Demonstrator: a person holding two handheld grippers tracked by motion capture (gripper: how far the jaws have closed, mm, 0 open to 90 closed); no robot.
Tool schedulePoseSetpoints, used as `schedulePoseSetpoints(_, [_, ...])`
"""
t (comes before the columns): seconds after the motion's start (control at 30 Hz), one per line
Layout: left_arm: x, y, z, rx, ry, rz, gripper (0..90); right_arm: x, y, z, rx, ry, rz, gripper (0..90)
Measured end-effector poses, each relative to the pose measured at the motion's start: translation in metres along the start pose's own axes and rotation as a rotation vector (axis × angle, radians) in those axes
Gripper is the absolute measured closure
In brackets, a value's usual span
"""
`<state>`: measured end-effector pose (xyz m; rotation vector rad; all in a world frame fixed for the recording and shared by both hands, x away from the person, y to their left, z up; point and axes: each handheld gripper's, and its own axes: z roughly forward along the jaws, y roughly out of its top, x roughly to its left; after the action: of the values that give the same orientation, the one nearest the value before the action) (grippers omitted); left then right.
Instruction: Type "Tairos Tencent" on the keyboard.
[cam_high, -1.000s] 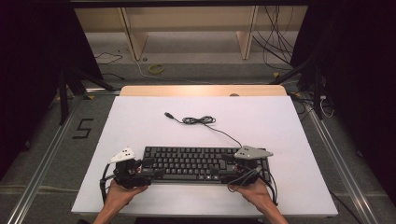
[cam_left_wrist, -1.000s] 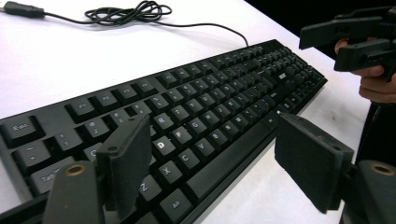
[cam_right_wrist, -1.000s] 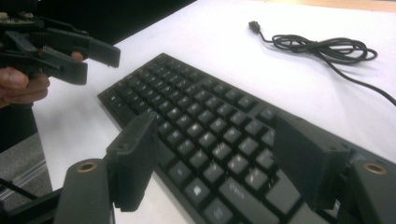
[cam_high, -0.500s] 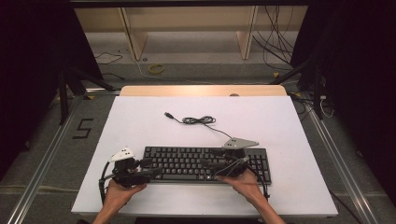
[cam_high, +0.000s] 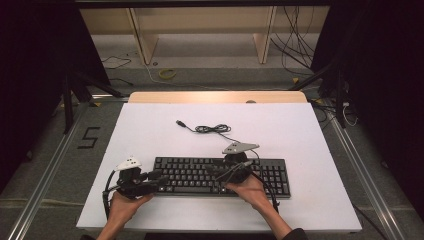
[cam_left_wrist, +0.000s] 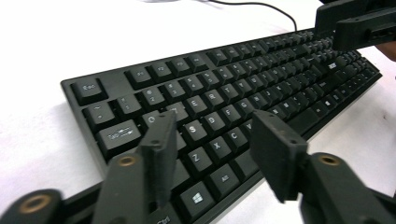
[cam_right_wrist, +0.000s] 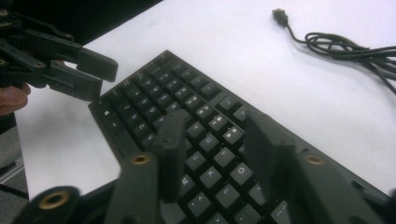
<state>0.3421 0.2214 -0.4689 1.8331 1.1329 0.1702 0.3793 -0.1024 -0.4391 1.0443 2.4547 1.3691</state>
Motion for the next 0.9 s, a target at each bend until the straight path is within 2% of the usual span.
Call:
schedulePoseSetpoints(0.03, [0.0,0.0,0.0,0.0,0.0,0.0,56.2,0.0,0.0,0.0,0.0,0.0,0.0,63.4])
schedulePoseSetpoints(0.07, [0.0,0.0,0.0,0.003,0.007,0.003,59.2,0.001,0.002,0.004,0.007,-0.001,0.002,69.0])
schedulePoseSetpoints(0.1, [0.001,0.0,0.0,0.02,0.026,0.016,61.0,0.001,0.003,0.006,0.01,0.004,0.001,70.9])
schedulePoseSetpoints(0.23, [0.002,-0.001,0.001,0.053,0.037,0.019,70.3,0.003,0.005,0.017,0.033,0.009,-0.002,78.6])
schedulePoseSetpoints(0.5, [0.005,-0.002,0.002,0.103,0.066,0.033,83.0,0.009,0.009,0.037,0.064,0.024,-0.008,88.2])
schedulePoseSetpoints(0.67, [0.006,-0.002,0.002,0.114,0.078,0.027,87.1,0.011,0.012,0.049,0.086,0.03,-0.004,90.0])
schedulePoseSetpoints(0.73, [0.007,-0.002,0.002,0.127,0.083,0.037,88.7,0.012,0.011,0.054,0.099,0.032,-0.004,90.0])
schedulePoseSetpoints(0.9, [0.008,-0.003,0.004,0.14,0.093,0.041,89.0,0.014,0.012,0.063,0.116,0.035,-0.015,90.0])
